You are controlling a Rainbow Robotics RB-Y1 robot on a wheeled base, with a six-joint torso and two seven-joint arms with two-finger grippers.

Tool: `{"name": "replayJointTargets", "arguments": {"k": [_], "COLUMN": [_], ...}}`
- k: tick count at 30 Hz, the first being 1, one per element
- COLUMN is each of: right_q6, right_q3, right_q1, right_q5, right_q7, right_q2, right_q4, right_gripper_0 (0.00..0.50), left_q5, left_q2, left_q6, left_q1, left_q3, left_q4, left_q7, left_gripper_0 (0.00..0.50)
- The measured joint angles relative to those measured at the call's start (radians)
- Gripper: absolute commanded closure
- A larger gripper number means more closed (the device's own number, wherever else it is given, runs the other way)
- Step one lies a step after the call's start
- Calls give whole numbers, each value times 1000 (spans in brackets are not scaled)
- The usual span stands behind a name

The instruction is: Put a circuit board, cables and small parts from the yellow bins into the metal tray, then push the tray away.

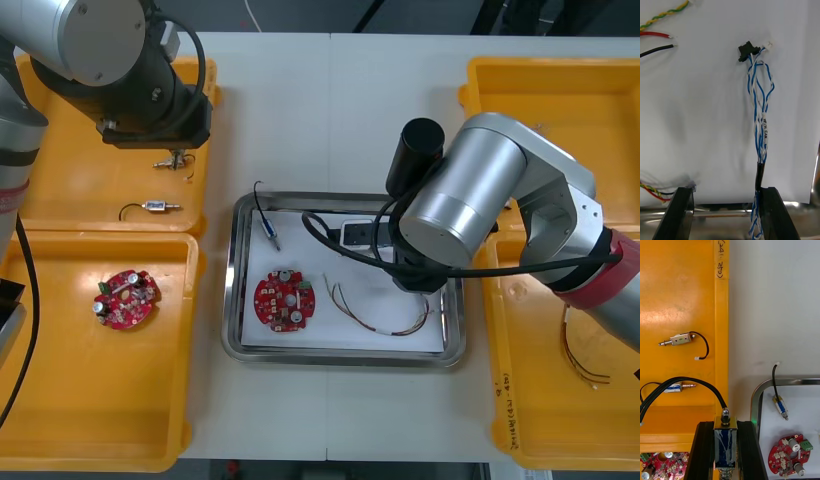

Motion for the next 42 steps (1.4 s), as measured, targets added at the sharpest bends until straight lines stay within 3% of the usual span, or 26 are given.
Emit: {"name": "replayJointTargets", "arguments": {"k": [26, 33, 42], "right_q6": [54, 200, 208], "right_q3": [-33, -150, -357], "right_q1": [0, -1, -2], "right_q5": [20, -32, -96], "right_q7": [0, 0, 0], "right_q2": [0, 4, 8], "right_q4": [-42, -66, -168], "right_gripper_0": [0, 0, 0], "left_q5": [3, 4, 5], "left_q2": [0, 0, 0], "left_q6": [0, 0, 0], "left_q1": [0, 0, 0], "left_q3": [0, 0, 0], "left_q4": [0, 0, 0], "left_q7": [0, 0, 0], "left_gripper_0": [500, 500, 500]}}
